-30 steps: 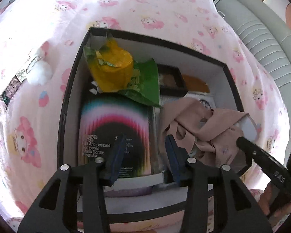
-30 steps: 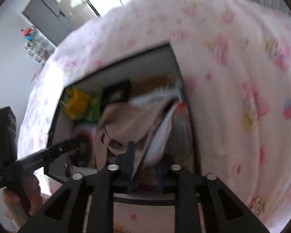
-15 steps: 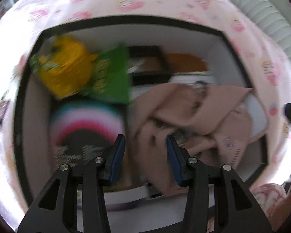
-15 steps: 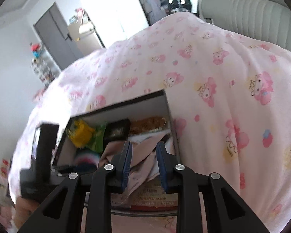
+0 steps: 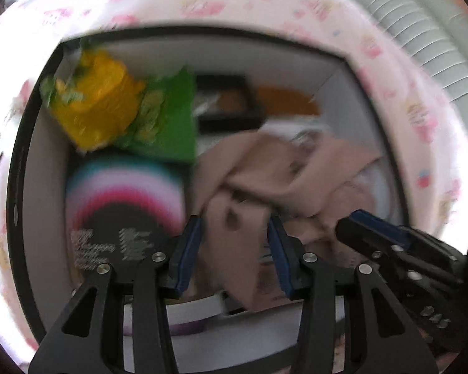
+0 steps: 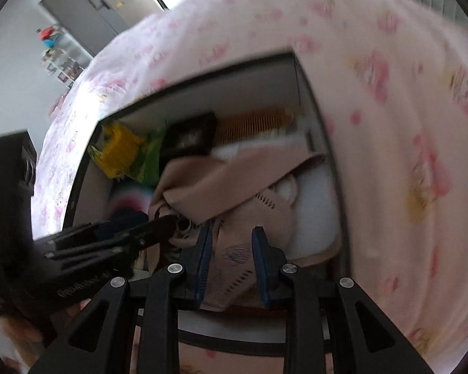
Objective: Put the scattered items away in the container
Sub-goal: 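Open the right gripper to drop the fabric and withdraw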
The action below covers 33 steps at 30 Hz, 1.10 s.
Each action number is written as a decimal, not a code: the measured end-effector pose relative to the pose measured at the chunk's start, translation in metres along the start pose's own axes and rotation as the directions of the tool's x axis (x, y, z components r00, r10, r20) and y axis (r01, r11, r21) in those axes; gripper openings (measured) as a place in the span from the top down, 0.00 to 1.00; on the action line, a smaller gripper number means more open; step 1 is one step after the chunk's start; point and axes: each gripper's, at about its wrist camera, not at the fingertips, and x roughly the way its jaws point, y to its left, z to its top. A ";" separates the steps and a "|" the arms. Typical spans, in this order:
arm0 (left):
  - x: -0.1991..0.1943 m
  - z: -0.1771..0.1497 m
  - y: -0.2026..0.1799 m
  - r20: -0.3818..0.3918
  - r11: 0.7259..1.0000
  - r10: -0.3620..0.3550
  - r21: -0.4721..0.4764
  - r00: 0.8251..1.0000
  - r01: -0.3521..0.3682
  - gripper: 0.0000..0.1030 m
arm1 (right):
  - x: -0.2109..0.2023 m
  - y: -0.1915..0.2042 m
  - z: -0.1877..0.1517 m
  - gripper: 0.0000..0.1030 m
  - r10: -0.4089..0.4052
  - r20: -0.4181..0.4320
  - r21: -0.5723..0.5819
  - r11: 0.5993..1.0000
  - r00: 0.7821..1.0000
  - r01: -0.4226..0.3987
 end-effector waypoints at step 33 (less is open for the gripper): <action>-0.075 -0.061 -0.022 0.240 0.989 -0.147 0.046 0.960 0.140 0.52 | -0.076 0.038 -0.056 0.69 -0.166 0.263 -0.061 0.980 0.950 0.188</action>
